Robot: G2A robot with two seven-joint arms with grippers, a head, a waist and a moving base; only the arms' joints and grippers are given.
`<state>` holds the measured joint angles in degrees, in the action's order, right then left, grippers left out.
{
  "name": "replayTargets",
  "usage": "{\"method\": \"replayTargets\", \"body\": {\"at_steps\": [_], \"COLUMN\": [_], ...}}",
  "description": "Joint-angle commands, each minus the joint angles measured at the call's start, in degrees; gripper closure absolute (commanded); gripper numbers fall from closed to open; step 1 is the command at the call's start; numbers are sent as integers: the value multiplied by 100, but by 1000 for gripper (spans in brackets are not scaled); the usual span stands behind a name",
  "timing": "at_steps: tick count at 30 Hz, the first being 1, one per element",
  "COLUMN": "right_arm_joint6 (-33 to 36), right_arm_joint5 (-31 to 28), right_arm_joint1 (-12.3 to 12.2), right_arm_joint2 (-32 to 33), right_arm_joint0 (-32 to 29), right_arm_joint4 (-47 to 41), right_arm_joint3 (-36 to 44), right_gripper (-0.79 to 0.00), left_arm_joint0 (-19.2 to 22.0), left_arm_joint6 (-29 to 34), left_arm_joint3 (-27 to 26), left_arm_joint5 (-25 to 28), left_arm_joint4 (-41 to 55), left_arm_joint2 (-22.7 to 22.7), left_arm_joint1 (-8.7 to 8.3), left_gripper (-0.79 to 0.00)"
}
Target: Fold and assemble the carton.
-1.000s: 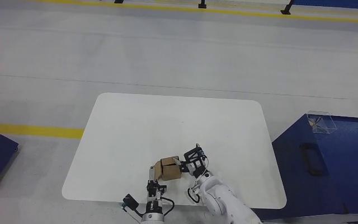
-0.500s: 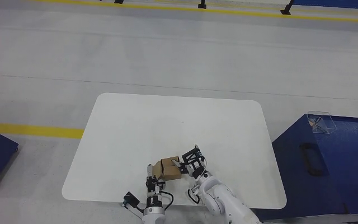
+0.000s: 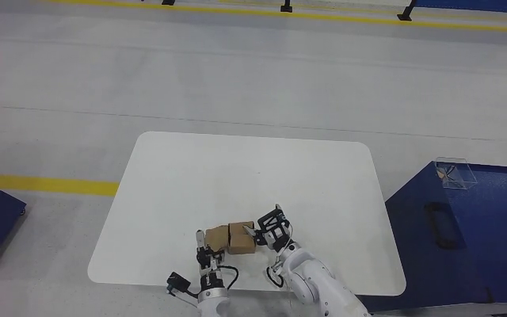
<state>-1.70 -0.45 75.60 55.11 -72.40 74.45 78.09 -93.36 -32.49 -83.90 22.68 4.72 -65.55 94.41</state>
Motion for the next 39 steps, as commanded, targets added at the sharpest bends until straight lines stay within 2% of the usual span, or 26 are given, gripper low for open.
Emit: {"method": "replayTargets", "body": {"at_steps": [1,14,21,29,39], "right_arm_joint6": [2,15,-126,16,118], "right_arm_joint5": [-7,-20,81,339,-146], "right_arm_joint1": [6,56,58,-65,-219], "right_arm_joint2": [9,39,200,1095,2199], "right_arm_joint0": [0,5,-76,-417,-909], "right_arm_joint4": [7,37,-10,-404,-1170], "right_arm_joint3": [-4,-21,57,497,1136], "right_gripper": [-785,-785,-785,-785,-785], "left_arm_joint0": [-8,-83,-12,33,44], "left_arm_joint6": [-202,-231,56,192,686], "left_arm_joint3": [39,-115,-114,-59,-164], "left_arm_joint5": [264,1301,1093,776,534], "left_arm_joint4": [-350,-713,-835,-881,-551], "left_arm_joint2": [-17,57,177,312,480], "left_arm_joint1": [1,36,53,82,50], "left_gripper": [-785,-785,-785,-785,-785]}}
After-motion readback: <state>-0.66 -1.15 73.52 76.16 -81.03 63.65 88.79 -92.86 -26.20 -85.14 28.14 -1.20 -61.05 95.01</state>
